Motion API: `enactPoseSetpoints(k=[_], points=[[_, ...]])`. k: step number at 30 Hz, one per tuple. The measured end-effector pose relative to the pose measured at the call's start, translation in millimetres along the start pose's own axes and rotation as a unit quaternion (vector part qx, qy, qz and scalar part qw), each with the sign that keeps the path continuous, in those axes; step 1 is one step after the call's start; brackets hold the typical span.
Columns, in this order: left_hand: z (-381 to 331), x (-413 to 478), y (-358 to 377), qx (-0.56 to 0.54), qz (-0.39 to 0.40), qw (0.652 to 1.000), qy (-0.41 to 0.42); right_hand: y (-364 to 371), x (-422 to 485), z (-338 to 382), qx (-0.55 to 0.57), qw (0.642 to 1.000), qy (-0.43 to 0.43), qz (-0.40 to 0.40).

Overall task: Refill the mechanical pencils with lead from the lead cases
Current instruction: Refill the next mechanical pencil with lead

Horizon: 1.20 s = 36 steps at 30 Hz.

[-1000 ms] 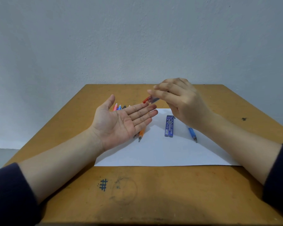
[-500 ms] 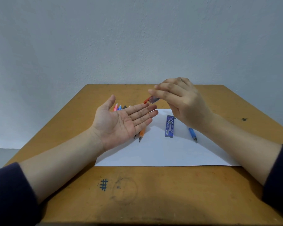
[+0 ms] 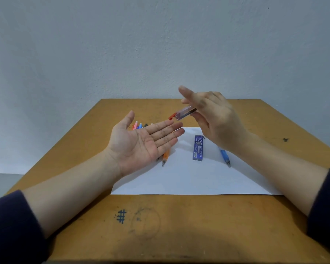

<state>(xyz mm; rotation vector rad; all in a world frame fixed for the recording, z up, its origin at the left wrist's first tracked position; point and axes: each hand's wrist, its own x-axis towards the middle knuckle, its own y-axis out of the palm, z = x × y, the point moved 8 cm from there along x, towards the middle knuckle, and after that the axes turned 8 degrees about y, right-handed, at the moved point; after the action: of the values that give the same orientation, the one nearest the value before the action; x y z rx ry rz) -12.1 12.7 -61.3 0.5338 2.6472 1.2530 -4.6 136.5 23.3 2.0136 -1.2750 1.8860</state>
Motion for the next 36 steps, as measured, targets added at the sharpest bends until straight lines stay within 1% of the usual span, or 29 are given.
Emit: enactPoseSetpoints(k=[2,5,10,13,22,36], points=[[0.1,0.2,-0.6,0.0,-0.002,1.0,0.001,3.4,-2.0,0.4,-0.013,1.0,-0.007,0.007],[0.2,0.8,-1.3,-0.006,-0.005,1.0,0.001,10.4,-6.3,-0.6,-0.052,0.997,-0.038,0.028],[-0.5,0.4,-1.9,-0.004,-0.01,1.0,0.003,5.8,-2.8,-2.5,-0.021,1.0,-0.003,0.016],[-0.4,0.8,-1.6,-0.005,-0.012,1.0,0.001,11.9,-7.2,-2.5,-0.062,0.997,-0.033,0.036],[-3.4,-0.6,-4.9,0.008,-0.045,0.999,0.014,13.1,-7.6,-5.4,-0.069,0.996,-0.026,0.046],[-5.6,-4.2,-16.0,0.061,-0.126,0.99,0.017,11.6,-6.9,0.5,-0.055,0.997,-0.027,0.037]])
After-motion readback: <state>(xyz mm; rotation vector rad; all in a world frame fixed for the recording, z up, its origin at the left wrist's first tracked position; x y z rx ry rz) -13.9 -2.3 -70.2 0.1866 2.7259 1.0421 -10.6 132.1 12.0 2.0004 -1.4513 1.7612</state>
